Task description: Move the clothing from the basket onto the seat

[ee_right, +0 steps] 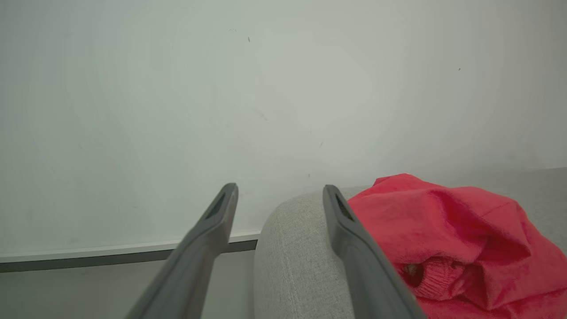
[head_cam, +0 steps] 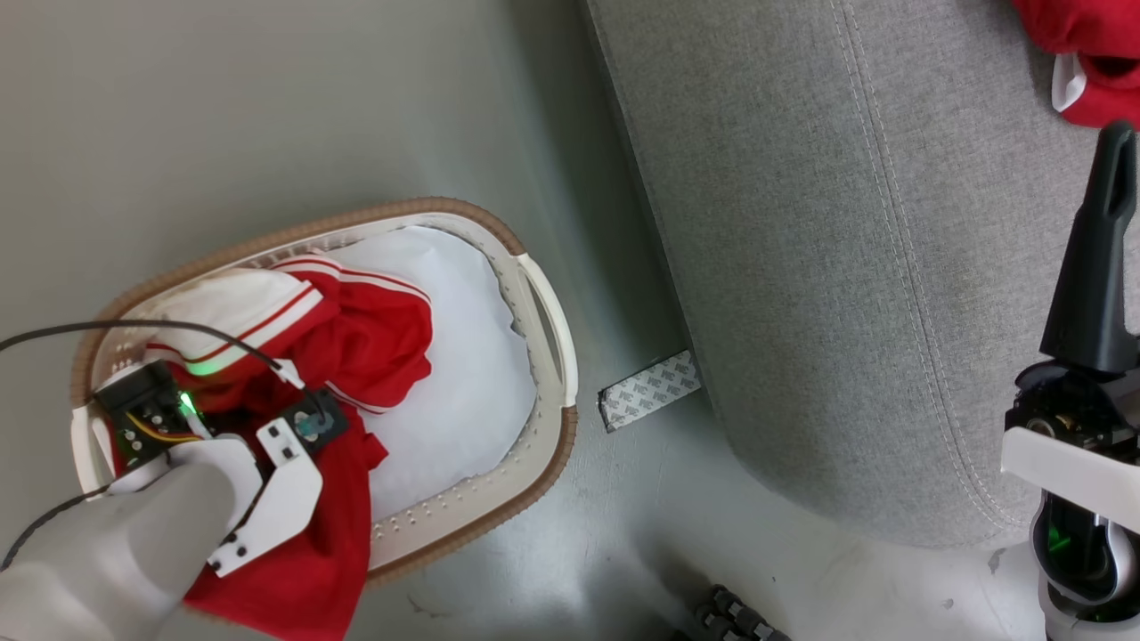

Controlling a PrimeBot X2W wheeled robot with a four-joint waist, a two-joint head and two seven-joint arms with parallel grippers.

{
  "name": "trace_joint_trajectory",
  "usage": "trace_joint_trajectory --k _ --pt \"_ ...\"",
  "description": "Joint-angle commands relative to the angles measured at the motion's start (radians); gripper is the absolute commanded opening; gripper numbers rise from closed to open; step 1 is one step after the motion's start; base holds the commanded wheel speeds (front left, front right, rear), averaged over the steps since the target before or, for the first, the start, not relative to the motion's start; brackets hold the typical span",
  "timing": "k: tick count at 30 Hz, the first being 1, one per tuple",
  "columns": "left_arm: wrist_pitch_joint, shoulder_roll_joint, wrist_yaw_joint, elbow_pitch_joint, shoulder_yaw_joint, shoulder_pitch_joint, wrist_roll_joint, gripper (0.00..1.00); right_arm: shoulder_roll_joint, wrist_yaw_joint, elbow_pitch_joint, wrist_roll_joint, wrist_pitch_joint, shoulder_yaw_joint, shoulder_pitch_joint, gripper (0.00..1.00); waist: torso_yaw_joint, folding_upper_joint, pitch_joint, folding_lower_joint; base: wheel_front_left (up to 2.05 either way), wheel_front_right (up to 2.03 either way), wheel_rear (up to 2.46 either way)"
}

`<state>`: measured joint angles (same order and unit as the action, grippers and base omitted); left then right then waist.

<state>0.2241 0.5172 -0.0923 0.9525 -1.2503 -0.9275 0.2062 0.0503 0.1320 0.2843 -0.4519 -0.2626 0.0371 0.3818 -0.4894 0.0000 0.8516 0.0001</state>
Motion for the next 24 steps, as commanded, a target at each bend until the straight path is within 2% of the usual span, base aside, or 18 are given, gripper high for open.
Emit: trace_joint_trajectory --k 1,2,14,24 --pt "-0.008 0.011 -0.005 0.029 -0.004 -0.009 -0.007 0.46 0.0 -0.003 0.005 0.005 -0.003 0.005 -0.016 1.0 -0.001 0.0 0.001 -0.0001 0.01 0.01 0.01" --pt "-0.017 0.008 -0.009 0.034 -0.005 -0.011 -0.009 0.0 0.0 -0.003 0.005 0.003 -0.003 0.006 -0.017 1.0 -0.002 0.0 0.001 -0.0001 0.0 0.0 0.0" --pt "-0.187 -0.04 -0.034 0.143 0.004 -0.027 0.06 0.0 0.0 -0.003 -0.047 -0.021 -0.003 0.031 0.039 1.0 -0.031 0.0 -0.054 -0.0001 0.0 0.0 0.0" --pt "-0.362 -0.215 -0.037 0.127 -0.014 0.055 0.17 0.0 0.001 -0.003 -0.157 0.067 -0.003 -0.03 0.032 1.0 0.113 0.0 -0.284 -0.0001 0.0 0.0 0.0"
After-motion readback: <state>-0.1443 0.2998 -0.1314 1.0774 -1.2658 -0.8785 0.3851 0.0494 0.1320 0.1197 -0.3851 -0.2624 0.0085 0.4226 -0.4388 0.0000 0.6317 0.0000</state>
